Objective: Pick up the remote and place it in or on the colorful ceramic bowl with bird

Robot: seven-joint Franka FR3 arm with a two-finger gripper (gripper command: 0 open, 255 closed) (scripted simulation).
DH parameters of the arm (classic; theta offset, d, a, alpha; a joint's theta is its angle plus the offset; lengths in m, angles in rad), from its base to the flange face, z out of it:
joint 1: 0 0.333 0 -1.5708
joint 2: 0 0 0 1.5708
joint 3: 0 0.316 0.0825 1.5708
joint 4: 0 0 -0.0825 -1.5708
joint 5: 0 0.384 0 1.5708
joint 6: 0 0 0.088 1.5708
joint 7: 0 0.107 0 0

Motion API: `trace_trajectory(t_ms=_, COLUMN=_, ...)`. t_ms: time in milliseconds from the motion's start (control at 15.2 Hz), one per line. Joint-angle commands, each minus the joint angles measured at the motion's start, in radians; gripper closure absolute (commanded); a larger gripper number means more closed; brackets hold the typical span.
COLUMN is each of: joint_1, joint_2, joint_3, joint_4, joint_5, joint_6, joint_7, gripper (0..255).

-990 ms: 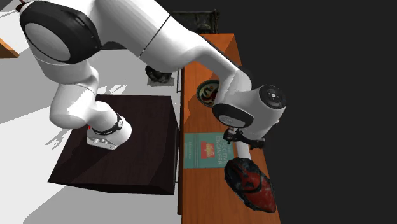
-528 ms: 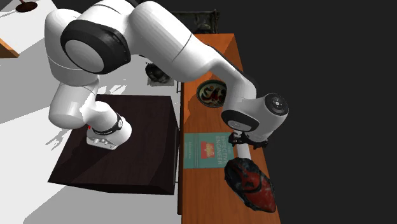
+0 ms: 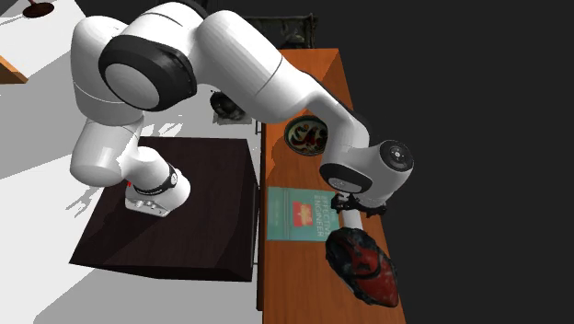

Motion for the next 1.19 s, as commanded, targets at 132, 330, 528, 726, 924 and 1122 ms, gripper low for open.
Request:
trace_trajectory(t_ms=132, joint_1=0.000, joint_2=0.010, joint_3=0.000, joint_4=-0.007, joint_5=0.000, joint_6=0.003, joint_7=0.001, gripper=0)
trace_trajectory(t_ms=330, joint_1=0.001, joint_2=0.013, joint_3=0.001, joint_4=-0.014, joint_5=0.002, joint_6=0.013, joint_7=0.001, gripper=255)
trace_trajectory(t_ms=528, joint_1=0.000, joint_2=0.015, joint_3=0.002, joint_4=-0.017, joint_5=0.003, joint_6=0.018, joint_7=0.000, gripper=255)
trace_trajectory(t_ms=726, joint_1=0.006, joint_2=0.018, joint_3=0.003, joint_4=-0.015, joint_5=0.002, joint_6=0.019, joint_7=0.008, gripper=255)
trace_trajectory(t_ms=924, joint_1=0.003, joint_2=-0.009, joint_3=-0.005, joint_4=-0.008, joint_5=-0.007, joint_6=-0.015, joint_7=0.005, gripper=255)
trace_trajectory(t_ms=1122, joint_1=0.008, joint_2=-0.036, joint_3=-0.012, joint_4=-0.005, joint_5=-0.016, joint_6=-0.044, joint_7=0.011, gripper=255)
